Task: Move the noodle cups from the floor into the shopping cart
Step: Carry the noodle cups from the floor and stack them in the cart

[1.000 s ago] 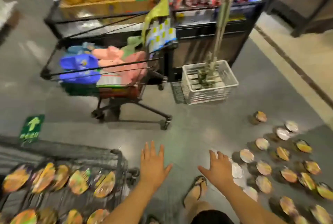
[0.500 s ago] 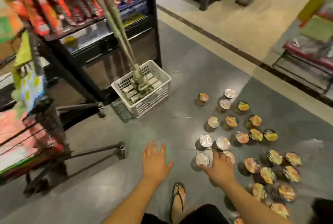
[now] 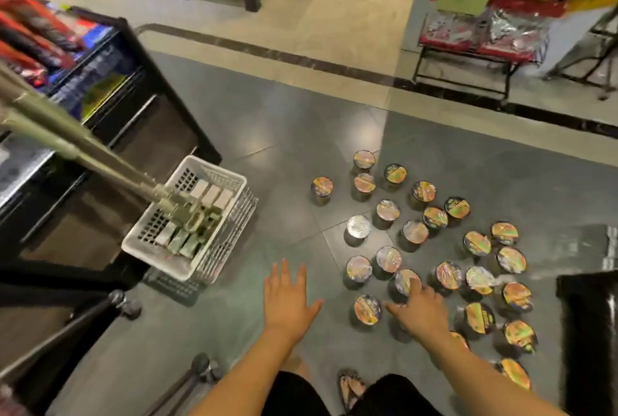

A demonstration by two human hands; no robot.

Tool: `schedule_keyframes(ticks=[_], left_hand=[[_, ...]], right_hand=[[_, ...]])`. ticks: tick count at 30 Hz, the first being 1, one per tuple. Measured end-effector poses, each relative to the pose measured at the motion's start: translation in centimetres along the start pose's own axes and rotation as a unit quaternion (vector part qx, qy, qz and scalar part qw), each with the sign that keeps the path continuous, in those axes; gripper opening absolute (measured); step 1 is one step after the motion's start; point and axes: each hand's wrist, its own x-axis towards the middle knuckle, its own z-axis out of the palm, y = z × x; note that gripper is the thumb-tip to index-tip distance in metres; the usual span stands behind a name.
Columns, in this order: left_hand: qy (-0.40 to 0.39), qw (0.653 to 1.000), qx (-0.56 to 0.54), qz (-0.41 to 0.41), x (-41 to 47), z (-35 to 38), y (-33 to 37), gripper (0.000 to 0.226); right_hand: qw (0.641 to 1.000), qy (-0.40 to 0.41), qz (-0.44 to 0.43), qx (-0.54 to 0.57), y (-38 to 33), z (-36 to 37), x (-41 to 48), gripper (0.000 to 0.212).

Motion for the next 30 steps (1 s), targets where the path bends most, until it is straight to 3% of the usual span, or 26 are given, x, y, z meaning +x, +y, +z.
schedule_keyframes(ticks=[7, 13, 23, 30], left_hand=[[-0.026, 0.994, 0.056, 0.085, 14.3, -6.3, -3.5, 0.088], [-0.050, 0.989, 0.079, 0.117, 26.4, -5.6, -3.3, 0.092], [-0.064, 0.989, 0.096, 0.089, 49.4, 6.6, -0.7, 0.093], [0.000, 0.998, 0.032, 0.061, 64.4, 21.6, -0.9, 0.101]], right_hand=[[0.993, -0.004, 0.099, 0.058, -6.0, -1.5, 7.4, 0.096], [0.982, -0.033, 0.153, 0.109, -9.2, -0.9, 15.7, 0.102], [0.983, -0.073, 0.147, 0.076, -9.8, 6.7, 37.8, 0.106], [0.981, -0.064, 0.165, 0.078, -9.3, 19.7, 51.9, 0.117]])
